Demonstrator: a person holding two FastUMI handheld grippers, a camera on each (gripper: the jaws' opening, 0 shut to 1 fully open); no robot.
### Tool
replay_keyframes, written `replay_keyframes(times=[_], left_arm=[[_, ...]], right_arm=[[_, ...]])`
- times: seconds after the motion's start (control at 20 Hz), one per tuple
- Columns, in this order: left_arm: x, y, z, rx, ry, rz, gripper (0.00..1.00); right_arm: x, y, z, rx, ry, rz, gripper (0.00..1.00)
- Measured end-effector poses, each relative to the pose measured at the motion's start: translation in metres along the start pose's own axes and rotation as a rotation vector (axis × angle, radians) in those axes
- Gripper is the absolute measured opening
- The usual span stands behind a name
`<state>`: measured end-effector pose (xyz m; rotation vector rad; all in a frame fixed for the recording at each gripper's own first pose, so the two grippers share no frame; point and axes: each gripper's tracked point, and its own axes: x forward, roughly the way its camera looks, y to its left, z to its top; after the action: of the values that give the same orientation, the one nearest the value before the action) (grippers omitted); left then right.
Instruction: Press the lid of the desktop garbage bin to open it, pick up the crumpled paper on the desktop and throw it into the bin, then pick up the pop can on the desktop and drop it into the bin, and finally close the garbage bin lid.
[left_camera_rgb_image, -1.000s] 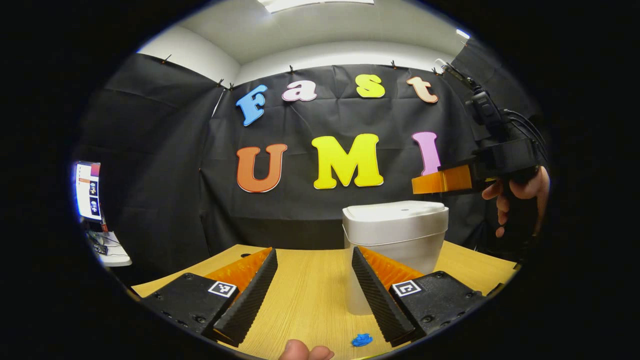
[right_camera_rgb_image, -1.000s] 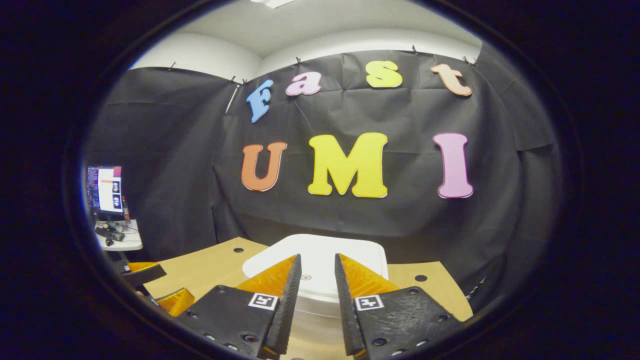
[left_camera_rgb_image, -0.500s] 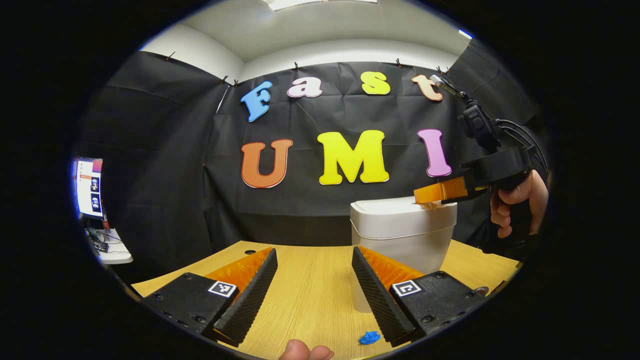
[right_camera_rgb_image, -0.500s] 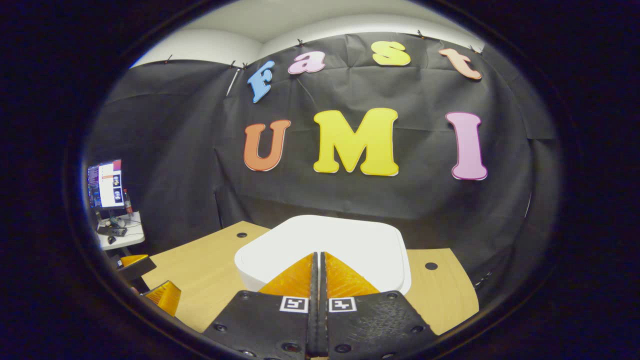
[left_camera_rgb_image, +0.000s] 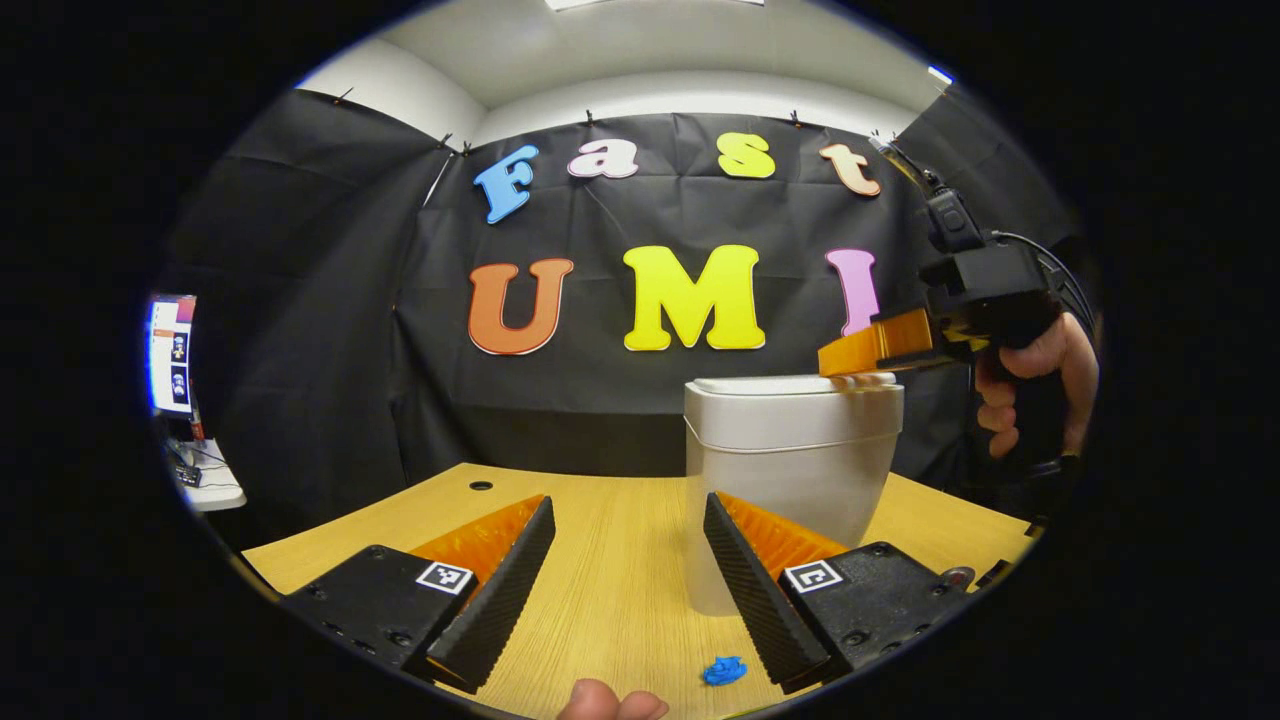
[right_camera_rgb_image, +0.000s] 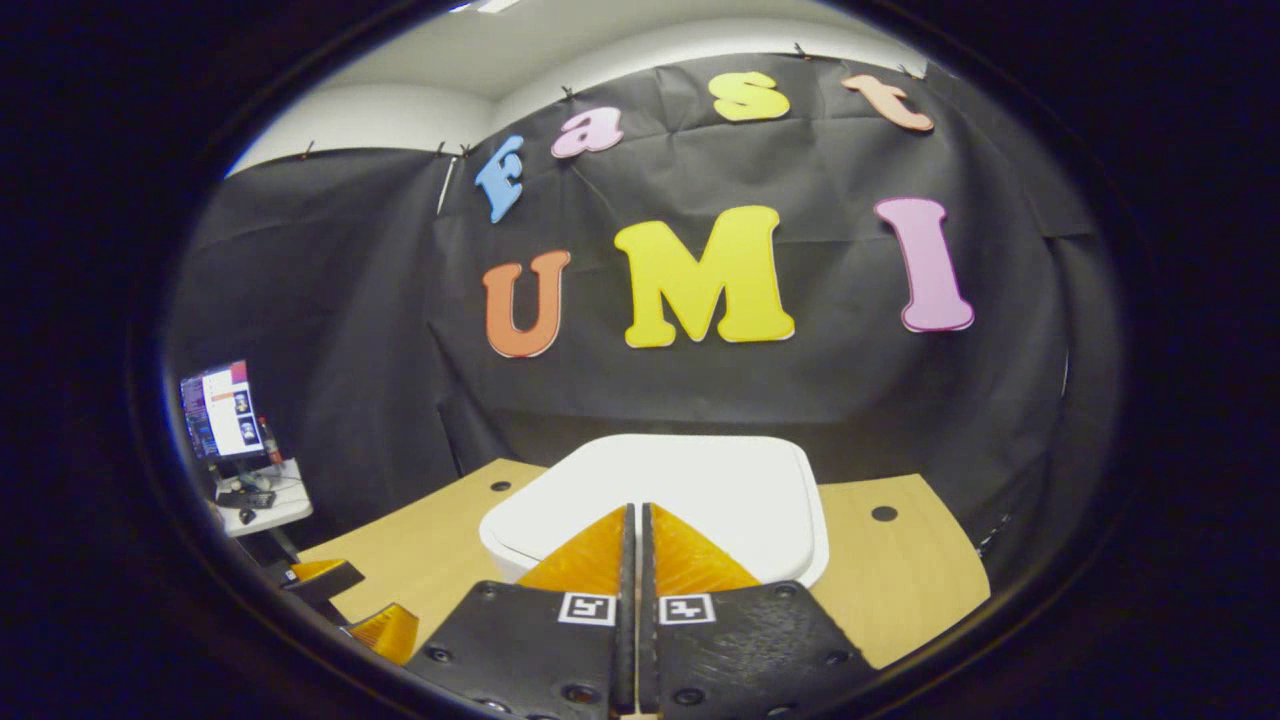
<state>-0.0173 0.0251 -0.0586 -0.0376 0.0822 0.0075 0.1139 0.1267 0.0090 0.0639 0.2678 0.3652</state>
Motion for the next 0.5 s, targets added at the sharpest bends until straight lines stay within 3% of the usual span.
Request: replay_keyframes(times=[0.05, 0.1, 0.3, 0.35, 0.5], left_arm=[[0.000, 0.000, -0.002, 0.002, 0.005, 0.003, 0.96], [0.000, 0.001, -0.003, 0.003, 0.008, 0.006, 0.97], [0.003, -0.003, -0.007, -0.015, 0.015, 0.008, 0.97], [0.002, -0.005, -0.008, -0.018, 0.016, 0.004, 0.97], [0.000, -0.013, -0.009, -0.016, 0.015, -0.009, 0.97]], right_arm=[[-0.006, 0.000, 0.011, -0.008, -0.044, -0.015, 0.24], [-0.015, -0.001, 0.025, -0.014, -0.097, -0.028, 0.30], [-0.052, -0.011, 0.047, -0.076, -0.232, -0.063, 0.89], [-0.059, -0.014, 0.046, -0.076, -0.246, -0.075, 0.96], [-0.083, -0.019, 0.036, -0.074, -0.279, -0.100, 0.96]])
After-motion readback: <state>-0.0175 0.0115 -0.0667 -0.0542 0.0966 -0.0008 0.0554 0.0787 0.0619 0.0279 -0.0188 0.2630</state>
